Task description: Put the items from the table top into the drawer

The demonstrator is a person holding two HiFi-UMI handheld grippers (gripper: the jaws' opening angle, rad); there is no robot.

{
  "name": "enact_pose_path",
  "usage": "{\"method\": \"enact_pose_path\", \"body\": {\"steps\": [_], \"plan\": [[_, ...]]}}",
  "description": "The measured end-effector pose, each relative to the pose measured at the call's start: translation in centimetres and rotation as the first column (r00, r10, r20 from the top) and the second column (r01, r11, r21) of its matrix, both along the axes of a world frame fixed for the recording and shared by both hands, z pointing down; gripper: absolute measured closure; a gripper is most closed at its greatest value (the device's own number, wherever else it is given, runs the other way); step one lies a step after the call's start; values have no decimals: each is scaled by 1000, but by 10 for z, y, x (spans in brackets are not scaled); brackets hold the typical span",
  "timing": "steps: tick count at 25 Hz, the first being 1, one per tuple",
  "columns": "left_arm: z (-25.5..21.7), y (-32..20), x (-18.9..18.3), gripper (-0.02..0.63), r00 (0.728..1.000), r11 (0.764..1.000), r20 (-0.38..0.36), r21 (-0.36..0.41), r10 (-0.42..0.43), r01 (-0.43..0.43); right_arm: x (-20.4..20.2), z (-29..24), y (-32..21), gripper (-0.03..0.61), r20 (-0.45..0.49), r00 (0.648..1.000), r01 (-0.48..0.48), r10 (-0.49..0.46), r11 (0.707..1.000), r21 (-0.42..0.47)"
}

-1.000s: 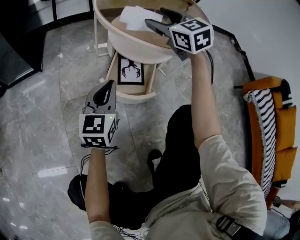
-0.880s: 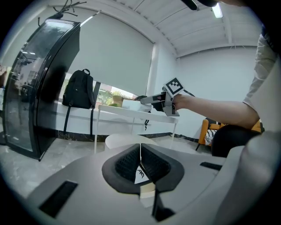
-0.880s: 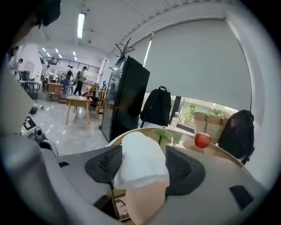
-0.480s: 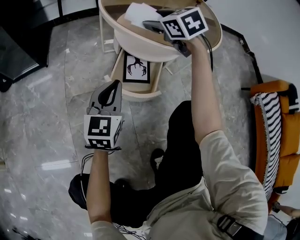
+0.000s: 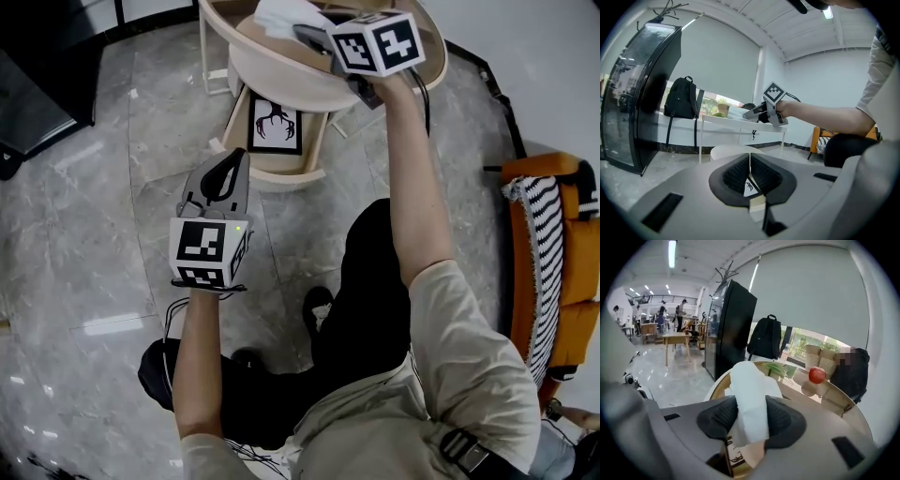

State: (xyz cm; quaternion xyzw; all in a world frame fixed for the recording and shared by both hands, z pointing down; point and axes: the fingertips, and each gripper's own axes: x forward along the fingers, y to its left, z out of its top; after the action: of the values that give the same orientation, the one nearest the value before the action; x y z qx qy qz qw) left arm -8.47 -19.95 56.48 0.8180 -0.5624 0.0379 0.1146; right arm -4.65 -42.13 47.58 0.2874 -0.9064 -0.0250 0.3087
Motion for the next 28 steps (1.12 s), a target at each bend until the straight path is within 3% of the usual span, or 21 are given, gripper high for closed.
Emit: {"method": "enact_pose_path", "body": {"steps": [6,11,15,18,21,25,28], "plan": [[5,-1,-2,591,1000,1000,-21,-7,4,-4,-2,-1,25,387,111,992,56,-56,998,2],[12,-1,4,591,1000,999,9,28,22,-22,-12,-5,45,388,116,987,102,-114,990,102],[17,6,12,591,997,997,25,40,68,-69,-29,-18,78,388,191,964,166,-186,979,118],[23,7,6,591,997,997,41,33,72,-73,-46,-18,103,388,203,942,233,-268,956,180],[34,7,-2,591,997,998,55,20,62,-63,-52,-5,125,388,112,930,312,-351,912,267],[41,12,-16,591,996,998,70,2,60,-60,-55,15,151,388,159,895,386,-416,903,190],[44,17,-21,591,995,998,75,-1,61,-61,-55,47,158,388,109,900,409,-422,904,122]]}}
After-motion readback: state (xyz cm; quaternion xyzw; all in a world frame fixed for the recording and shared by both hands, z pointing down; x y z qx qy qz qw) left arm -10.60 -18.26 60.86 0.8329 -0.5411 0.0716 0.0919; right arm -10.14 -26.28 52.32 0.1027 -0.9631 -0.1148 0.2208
